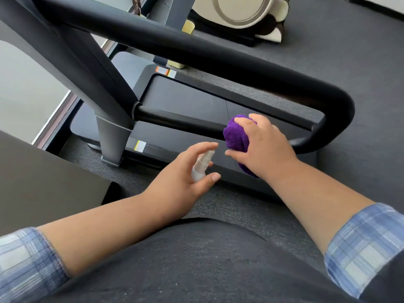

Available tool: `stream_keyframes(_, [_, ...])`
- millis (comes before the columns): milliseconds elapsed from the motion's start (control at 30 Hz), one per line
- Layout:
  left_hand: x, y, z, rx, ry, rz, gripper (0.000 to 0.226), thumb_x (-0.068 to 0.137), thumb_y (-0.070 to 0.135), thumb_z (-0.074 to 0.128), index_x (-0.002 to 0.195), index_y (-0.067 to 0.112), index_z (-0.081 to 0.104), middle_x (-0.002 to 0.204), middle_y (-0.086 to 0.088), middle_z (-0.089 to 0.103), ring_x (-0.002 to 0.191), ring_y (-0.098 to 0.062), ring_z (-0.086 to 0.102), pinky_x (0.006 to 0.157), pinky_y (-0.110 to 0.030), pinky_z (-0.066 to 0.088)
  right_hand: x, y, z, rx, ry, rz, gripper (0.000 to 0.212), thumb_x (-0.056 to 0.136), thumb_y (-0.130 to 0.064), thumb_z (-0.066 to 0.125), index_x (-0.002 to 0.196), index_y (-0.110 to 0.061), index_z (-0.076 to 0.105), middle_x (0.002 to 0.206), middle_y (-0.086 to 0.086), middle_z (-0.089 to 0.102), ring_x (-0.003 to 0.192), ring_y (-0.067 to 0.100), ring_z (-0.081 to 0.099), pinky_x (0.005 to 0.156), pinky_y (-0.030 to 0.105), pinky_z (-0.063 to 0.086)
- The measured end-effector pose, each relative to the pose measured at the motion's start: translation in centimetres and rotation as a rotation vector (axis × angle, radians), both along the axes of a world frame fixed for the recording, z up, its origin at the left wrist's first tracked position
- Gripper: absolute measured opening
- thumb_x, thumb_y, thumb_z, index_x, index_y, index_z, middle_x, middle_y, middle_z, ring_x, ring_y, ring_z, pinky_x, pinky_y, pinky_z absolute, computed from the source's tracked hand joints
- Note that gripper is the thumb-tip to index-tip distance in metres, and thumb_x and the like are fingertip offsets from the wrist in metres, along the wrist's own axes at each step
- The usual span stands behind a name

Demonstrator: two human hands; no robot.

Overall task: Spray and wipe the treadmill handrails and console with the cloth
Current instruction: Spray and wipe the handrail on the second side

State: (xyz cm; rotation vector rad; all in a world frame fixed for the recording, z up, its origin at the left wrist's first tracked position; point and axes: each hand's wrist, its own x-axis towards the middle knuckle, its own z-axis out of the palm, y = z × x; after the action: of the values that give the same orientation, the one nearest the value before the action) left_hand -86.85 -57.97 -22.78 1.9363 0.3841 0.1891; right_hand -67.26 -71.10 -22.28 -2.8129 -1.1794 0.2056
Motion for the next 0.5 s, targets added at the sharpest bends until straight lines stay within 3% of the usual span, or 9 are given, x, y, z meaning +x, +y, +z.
stream_keyframes(233, [-0.9, -0.4, -0.6, -0.056, 0.047, 0.127, 0.054, 0.090, 0.040, 0.069, 0.126, 0.065, 0.038, 0.115, 0.040, 0.053, 0.110, 0.009, 0.057, 0.083, -0.002, 0.038, 0.1, 2.0, -1.4, -0.053, -0.217, 0.147, 0.087, 0.075, -0.087, 0.039, 0.135, -0.025, 0.051, 0.134, 0.010, 0.053, 0.102, 0.036, 0.060, 0.082, 0.047, 0.053])
stream_keyframes(333, [-1.4, -0.5, -0.5, -0.069, 0.061, 0.192, 0.051, 0.087, 0.043, 0.067, 0.125, 0.063, 0.039, 0.114, 0.049, 0.048, 0.102, 0.014, 0.057, 0.078, 0.001, 0.038, 0.1, 3.0, -1.6, -0.058, -0.245, 0.189, 0.080, 0.078, -0.083, 0.040, 0.130, -0.024, 0.054, 0.131, 0.011, 0.055, 0.097, 0.036, 0.060, 0.078, 0.046, 0.052])
stream_keyframes(500, [-3.2, -0.3, -0.7, -0.073, 0.062, 0.284, 0.054, 0.088, 0.047, 0.068, 0.121, 0.075, 0.036, 0.115, 0.045, 0.050, 0.103, 0.012, 0.058, 0.079, 0.000, 0.039, -1.4, 7.4, -1.9, -0.044, -0.229, 0.275, 0.062, 0.083, -0.069, 0.054, 0.120, -0.020, 0.056, 0.116, 0.011, 0.056, 0.088, 0.036, 0.060, 0.070, 0.041, 0.047])
